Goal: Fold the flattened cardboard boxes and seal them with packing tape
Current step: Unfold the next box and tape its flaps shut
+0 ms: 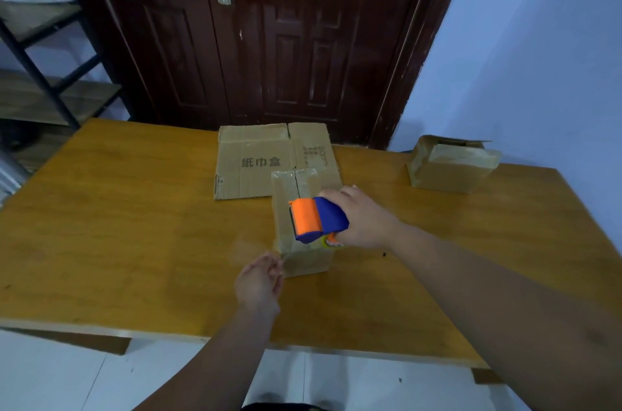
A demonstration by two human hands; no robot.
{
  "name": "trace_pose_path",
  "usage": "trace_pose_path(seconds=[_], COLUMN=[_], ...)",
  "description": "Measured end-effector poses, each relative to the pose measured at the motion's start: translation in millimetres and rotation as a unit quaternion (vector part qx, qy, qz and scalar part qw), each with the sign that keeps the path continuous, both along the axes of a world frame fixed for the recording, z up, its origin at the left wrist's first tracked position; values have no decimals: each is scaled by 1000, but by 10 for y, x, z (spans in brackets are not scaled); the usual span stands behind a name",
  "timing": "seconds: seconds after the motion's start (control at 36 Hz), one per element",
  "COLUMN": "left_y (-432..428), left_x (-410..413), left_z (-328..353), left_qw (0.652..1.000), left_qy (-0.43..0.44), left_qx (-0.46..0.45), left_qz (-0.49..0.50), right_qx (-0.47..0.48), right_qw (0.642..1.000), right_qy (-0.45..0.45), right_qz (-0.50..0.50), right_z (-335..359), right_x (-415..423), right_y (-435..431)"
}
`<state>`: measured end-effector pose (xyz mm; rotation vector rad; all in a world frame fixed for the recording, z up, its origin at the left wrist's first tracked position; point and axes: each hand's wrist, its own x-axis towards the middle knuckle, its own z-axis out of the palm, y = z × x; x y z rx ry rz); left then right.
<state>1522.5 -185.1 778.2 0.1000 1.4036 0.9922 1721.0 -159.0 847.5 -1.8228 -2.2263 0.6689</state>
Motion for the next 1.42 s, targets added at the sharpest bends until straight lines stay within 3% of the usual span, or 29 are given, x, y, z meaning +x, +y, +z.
trace_pose_path(seconds=[0.33,0.61,1.14,1.42], left_y=[25,-21,8,46], left_x=[-69,12,76,71], left_z=[21,-89,-236,-315], left_qw=[998,992,990,970], left_qy=[-39,95,115,197], left_qx=[33,51,48,72], left_qz=[22,-60,-72,-125], right_qx=[10,3,6,10], right_qw=[1000,1000,1000,1000], right_qy=[1,13,-3,-8], right_qz=[-4,-12,-6,-5], right_z=[-36,-12,9,30], right_x=[3,-8,-49,-76], right_y=[5,-11,0,-10])
